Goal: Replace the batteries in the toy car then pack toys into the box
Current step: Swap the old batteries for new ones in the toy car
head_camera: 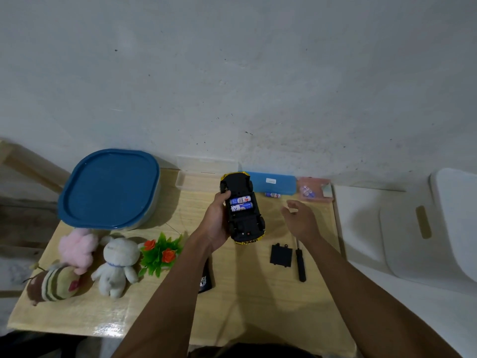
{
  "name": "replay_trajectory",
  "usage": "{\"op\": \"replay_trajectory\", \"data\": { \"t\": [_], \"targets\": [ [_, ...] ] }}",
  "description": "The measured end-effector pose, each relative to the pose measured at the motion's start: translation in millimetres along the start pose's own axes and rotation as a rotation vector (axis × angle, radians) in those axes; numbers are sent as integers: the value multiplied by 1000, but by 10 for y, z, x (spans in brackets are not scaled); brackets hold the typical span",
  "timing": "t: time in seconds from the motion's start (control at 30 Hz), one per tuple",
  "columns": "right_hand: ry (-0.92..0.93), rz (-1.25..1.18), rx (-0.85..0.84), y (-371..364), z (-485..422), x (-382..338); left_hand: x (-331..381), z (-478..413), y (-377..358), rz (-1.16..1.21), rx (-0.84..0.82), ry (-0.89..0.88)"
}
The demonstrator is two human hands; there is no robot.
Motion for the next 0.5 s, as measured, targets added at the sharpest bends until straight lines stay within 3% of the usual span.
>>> {"op": "replay_trajectory", "data": {
  "t": [0.1, 0.27, 0.5],
  "targets": [
    [20, 54, 25, -48, -205, 6, 27, -41, -19, 16, -9, -3],
    [171, 375, 204, -100, -241, -154, -1, -125, 50, 25, 10, -9],
    [303, 574, 172, -258, -339, -98, -56, -193, 153, 23, 48, -23]
  ]
}}
Point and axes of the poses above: each hand's wrist, its own z-axis away from the middle knuckle, its own y-axis out of the back of the hand, x = y × z, the point moved 5 cm from there along -z, towards the middle knuckle, and after that the axes turned 6 degrees about z, right-handed, at the moved point
